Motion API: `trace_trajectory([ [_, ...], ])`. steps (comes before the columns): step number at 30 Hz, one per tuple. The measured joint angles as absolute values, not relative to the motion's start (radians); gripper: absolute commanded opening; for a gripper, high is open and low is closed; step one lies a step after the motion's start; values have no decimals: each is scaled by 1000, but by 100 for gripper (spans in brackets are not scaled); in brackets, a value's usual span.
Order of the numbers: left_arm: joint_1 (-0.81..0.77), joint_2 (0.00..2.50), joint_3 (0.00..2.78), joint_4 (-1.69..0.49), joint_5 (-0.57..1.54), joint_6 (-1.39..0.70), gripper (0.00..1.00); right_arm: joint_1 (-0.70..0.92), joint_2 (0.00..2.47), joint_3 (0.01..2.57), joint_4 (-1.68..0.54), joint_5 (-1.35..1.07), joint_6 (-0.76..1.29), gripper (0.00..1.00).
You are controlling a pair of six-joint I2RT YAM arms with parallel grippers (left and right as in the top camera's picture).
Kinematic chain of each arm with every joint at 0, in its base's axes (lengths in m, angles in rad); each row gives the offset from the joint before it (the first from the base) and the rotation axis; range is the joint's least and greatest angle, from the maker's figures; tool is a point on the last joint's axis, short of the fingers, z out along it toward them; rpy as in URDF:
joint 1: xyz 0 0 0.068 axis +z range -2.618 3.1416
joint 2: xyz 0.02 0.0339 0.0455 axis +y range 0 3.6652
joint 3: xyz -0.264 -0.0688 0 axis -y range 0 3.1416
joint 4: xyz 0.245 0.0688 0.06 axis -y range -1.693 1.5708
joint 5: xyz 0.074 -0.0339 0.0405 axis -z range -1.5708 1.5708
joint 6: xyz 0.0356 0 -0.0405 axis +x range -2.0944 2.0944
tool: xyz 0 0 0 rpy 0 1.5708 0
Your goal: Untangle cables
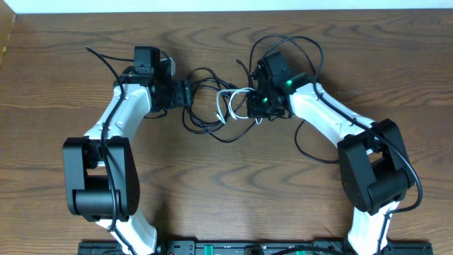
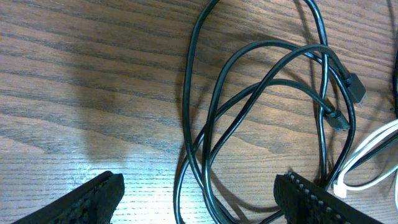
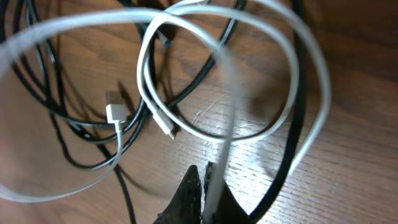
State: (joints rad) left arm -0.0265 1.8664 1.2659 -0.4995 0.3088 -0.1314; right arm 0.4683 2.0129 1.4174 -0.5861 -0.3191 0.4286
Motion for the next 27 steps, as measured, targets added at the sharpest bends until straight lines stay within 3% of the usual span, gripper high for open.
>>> trace_trajectory([
  [8, -27, 1866, 1266, -497, 308, -131, 83, 460, 1952, 1406, -544, -370, 377, 1],
  [16, -27, 1866, 1266, -497, 308, -131, 82, 458, 1623, 1405, -459, -384, 244, 1],
  [27, -27, 1866, 1266, -497, 309, -131, 82, 389, 1348, 1406, -344, -177, 119, 1],
])
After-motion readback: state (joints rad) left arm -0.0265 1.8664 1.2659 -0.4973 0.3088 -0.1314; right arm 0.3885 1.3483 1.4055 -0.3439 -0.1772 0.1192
